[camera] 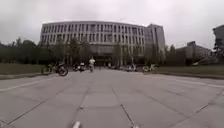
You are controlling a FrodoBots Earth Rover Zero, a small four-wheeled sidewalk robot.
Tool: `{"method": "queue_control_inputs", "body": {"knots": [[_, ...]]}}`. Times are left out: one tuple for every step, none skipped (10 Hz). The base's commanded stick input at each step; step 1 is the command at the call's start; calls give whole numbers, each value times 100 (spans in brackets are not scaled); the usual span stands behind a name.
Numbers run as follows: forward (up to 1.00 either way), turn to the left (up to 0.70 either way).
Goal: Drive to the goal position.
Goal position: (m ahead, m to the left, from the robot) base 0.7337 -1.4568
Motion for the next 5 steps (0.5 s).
{"method": "queue_control_inputs", "body": {"knots": [[17,0],[0,0],[0,0],[0,0],[0,0]]}}
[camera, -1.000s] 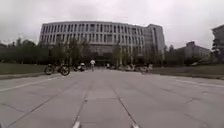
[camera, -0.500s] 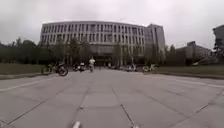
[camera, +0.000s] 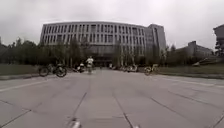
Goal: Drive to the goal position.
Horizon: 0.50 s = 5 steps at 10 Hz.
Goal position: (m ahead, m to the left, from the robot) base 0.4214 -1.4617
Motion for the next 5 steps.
{"method": "queue_control_inputs", "body": {"knots": [[0,0],[0,0],[0,0],[0,0],[0,0]]}}
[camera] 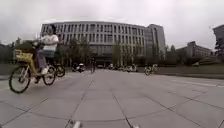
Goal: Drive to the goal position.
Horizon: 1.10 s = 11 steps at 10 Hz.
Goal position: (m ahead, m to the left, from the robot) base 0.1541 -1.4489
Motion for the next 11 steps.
{"method": "queue_control_inputs", "body": {"knots": [[4,0],[9,0],[15,0],[21,0],[26,0],[63,0],[70,0],[70,0],[70,0],[70,0],[70,0]]}}
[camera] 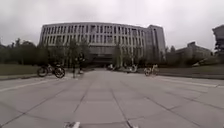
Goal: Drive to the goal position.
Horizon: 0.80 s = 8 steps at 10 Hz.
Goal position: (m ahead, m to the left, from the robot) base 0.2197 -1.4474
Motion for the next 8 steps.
{"method": "queue_control_inputs", "body": {"knots": [[70,0],[70,0],[70,0],[70,0],[70,0],[70,0],[70,0],[70,0]]}}
